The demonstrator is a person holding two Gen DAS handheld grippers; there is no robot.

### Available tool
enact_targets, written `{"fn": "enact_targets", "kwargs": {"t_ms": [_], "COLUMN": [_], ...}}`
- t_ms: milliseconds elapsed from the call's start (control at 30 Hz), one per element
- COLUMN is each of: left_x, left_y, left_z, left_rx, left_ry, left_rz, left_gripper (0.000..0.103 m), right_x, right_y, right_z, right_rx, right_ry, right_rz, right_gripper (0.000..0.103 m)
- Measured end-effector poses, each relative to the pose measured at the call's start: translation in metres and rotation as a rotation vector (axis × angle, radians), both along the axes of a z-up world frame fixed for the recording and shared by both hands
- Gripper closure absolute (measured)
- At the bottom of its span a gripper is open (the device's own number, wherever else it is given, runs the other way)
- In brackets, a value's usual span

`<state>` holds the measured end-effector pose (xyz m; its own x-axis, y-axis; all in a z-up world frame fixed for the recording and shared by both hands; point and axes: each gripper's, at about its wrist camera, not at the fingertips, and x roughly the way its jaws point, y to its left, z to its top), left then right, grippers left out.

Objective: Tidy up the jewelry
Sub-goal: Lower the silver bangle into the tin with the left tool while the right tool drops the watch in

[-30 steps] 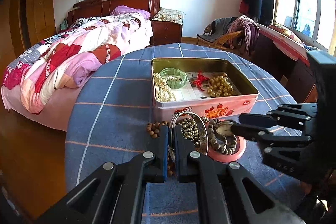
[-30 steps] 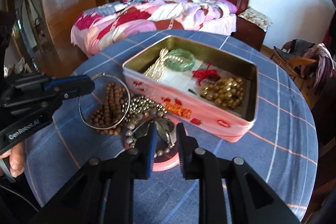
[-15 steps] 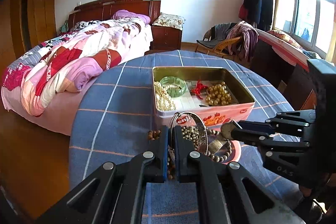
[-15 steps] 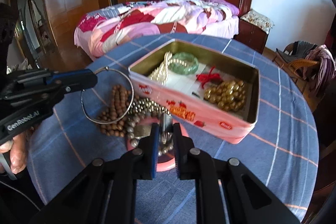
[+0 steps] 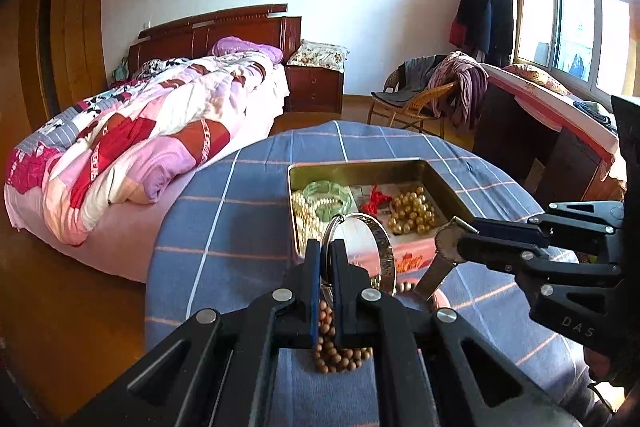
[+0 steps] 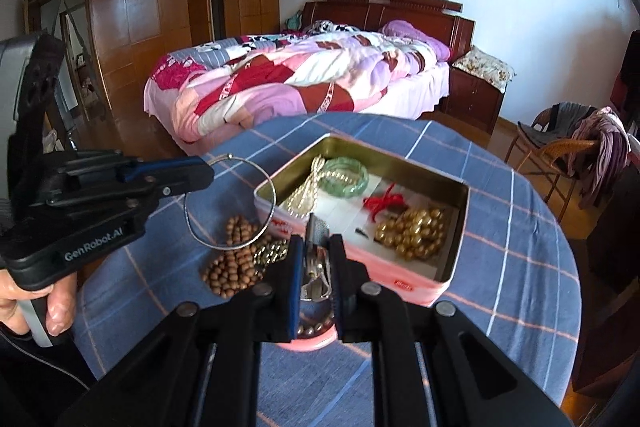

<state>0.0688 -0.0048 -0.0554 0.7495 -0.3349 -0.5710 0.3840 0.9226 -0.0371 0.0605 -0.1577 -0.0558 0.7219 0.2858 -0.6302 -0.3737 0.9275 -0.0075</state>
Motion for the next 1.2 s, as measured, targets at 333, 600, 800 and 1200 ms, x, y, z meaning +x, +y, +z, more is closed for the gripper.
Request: {"fn": "enact_targets", "kwargs": {"t_ms": [333,600,800,1200], "left_x": [0.031,0.057,0.076,0.097], "left_y": [-0.016,-0.032,-0.044,-0.065], "left_z": [0.016,0.013,0.002,-0.020], "left_rx": [0.022,0.070,0.116,0.165], "left_ry": [-0.027,-0.023,-0.011,0.026], "left_rz": [-0.015,-0.016,-0.014,-0.034], "left_gripper": [0.099,0.099,0.099,0.099], "right_x": [0.031,0.059,0.077,0.103], "right_y": [-0.010,-0.017,-0.027,-0.033], "right_z": [0.016,0.015,0.009,-0.008], "right_rx": [0.003,0.006,0.015,0.007], "right_ry": [-0.042,-0.039,-0.022,0.020], "right_rz": [-0.038,-0.076,-0.108,-0.143], "right_gripper": [0.088,0.088,0.088,0.088]}}
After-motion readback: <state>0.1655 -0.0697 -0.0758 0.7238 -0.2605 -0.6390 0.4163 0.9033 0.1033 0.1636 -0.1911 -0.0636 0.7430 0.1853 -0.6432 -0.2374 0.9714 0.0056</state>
